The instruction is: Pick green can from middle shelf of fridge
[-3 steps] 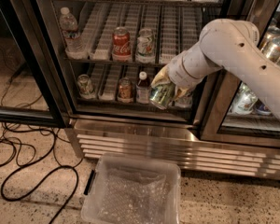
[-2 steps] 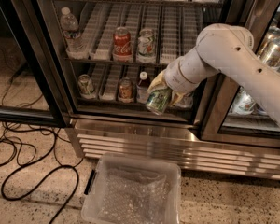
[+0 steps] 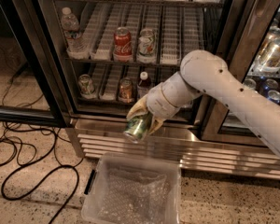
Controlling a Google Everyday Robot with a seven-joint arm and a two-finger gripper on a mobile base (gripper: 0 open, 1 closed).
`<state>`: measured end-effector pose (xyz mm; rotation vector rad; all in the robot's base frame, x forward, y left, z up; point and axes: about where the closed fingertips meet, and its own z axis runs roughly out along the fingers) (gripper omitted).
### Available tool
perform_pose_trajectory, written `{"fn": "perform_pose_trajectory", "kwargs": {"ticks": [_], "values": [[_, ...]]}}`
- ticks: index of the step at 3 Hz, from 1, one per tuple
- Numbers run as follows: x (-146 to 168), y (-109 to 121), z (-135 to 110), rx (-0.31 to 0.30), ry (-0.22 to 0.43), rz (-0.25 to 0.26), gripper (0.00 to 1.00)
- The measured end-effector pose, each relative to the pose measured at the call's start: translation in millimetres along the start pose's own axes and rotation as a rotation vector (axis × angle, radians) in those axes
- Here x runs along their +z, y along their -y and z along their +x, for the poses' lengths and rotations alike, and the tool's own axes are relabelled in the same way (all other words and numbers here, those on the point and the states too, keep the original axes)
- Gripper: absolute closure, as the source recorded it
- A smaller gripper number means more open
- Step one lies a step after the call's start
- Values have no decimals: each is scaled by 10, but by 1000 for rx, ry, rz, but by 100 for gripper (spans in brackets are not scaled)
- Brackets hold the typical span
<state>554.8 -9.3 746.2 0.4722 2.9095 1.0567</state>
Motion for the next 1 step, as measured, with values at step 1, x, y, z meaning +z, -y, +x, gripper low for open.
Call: {"fn": "perform_pose_trajectory", "kwargs": {"ticks": [1], "values": [[25, -9, 33, 0, -11, -3, 100]]}}
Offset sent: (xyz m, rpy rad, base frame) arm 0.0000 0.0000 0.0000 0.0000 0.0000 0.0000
